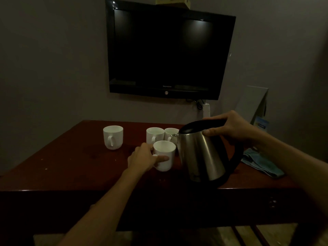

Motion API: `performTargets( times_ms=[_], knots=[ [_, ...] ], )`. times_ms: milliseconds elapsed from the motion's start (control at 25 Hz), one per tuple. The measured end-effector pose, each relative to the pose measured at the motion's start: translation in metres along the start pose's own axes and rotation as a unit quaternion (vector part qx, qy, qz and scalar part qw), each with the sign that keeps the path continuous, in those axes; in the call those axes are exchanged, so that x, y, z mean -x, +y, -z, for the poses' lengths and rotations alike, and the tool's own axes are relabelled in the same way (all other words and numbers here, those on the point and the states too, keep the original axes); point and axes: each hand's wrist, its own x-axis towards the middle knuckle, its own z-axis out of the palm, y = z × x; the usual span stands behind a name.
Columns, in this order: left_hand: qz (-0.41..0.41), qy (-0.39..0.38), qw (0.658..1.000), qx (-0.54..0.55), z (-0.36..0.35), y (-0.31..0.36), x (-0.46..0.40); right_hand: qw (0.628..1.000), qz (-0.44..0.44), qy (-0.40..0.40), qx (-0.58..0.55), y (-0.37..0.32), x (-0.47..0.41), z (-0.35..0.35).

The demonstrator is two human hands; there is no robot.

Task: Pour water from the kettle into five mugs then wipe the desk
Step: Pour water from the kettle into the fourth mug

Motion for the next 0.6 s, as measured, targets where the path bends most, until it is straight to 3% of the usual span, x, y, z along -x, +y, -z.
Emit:
performTargets(
  times_ms=[600],
  knots=[
    [0.0,-0.027,1.0,0.013,0.002,-0.008,-0.009,0.991,0.002,-0.074,0.111,-0.032,-0.028,-0.003]
  ],
)
